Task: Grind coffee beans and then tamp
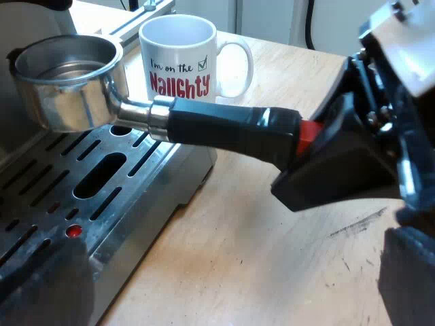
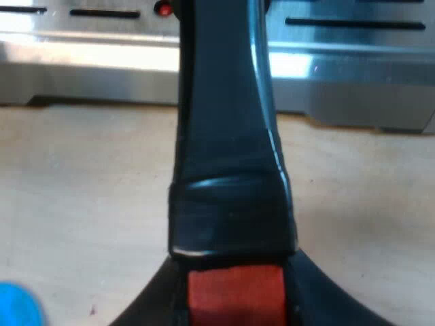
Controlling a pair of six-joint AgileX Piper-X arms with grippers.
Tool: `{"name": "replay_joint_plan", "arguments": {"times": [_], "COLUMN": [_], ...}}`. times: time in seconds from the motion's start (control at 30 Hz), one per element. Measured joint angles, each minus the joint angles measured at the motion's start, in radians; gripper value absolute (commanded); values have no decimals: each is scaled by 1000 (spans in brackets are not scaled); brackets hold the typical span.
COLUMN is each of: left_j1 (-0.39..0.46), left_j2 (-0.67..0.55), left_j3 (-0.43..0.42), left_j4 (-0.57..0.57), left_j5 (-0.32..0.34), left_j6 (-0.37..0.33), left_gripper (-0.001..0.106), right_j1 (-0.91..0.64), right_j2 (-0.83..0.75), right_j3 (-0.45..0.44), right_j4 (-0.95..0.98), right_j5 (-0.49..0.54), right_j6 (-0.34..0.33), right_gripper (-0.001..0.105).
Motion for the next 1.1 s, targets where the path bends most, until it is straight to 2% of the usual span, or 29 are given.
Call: {"name": "replay_joint_plan", "arguments": {"times": [0.07, 0.2, 0.33, 0.47, 0.53, 0.57, 0.7, 0.83, 0.93, 1.1], "left_j1": [0, 0, 0, 0, 0, 0, 0, 0, 0, 0], "left_j2": [0, 0, 0, -4, -9, -15, -67, -99, -123, -167], "left_j3": [0, 0, 0, 0, 0, 0, 0, 0, 0, 0], "left_j4": [0, 0, 0, 0, 0, 0, 3, 43, 107, 144], "left_j5": [0, 48, 58, 58, 60, 60, 60, 60, 60, 60], "left_j6": [0, 0, 0, -10, -15, -23, -45, -46, -48, -54], "left_gripper": [86, 86, 86, 86, 86, 86, 86, 86, 86, 86], "right_j1": [9, 25, 31, 40, 40, 40, 40, 40, 40, 40], "right_j2": [-5, -27, -51, -133, -162, -209, -289, -331, -365, -387], "right_j3": [0, 0, 0, 68, 88, 116, 146, 150, 159, 161], "right_j4": [2, 24, 49, 53, 58, 60, 60, 60, 60, 63], "right_j5": [0, 0, 7, -15, -27, -49, -68, -89, -128, -174], "right_j6": [2, 3, -3, -17, -41, -86, -159, -189, -275, -358], "right_gripper": [0, 0, 0, 0, 0, 0, 0, 0, 0, 0]}}
